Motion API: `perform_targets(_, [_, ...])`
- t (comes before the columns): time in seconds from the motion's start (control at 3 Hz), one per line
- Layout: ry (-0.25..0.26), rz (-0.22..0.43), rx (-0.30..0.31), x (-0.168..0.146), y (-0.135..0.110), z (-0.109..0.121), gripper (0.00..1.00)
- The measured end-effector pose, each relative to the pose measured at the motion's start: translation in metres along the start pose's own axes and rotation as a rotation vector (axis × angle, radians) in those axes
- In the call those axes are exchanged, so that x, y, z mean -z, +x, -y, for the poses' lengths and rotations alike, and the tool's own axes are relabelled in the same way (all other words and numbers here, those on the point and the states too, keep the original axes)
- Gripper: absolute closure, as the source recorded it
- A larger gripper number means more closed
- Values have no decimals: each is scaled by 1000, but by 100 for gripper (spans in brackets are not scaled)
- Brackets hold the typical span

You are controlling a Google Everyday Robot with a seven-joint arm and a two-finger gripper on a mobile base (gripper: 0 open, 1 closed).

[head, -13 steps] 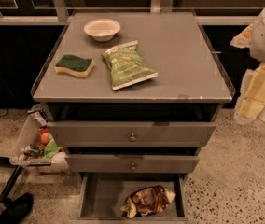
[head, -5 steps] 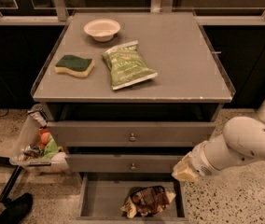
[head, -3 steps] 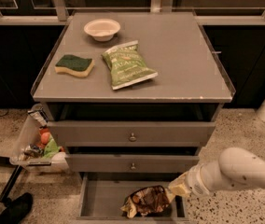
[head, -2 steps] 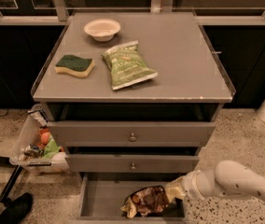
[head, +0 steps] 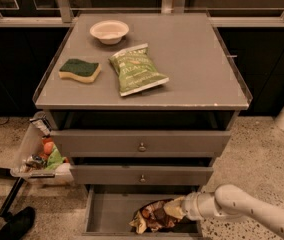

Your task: Pick brown chip bag from bottom drawer and place on counter

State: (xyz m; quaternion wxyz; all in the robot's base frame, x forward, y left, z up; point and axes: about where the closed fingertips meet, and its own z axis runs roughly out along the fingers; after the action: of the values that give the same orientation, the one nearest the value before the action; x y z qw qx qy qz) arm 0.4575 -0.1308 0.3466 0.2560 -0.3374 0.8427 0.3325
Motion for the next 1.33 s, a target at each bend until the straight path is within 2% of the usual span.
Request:
perform_targets(0.33, [-173, 3, 41, -53, 23, -2, 100])
perform_targets(0.67, [-238, 6, 30, -58, 31, -9, 81])
perform_targets(1.33, [-236, 22, 44, -59, 30, -8, 36])
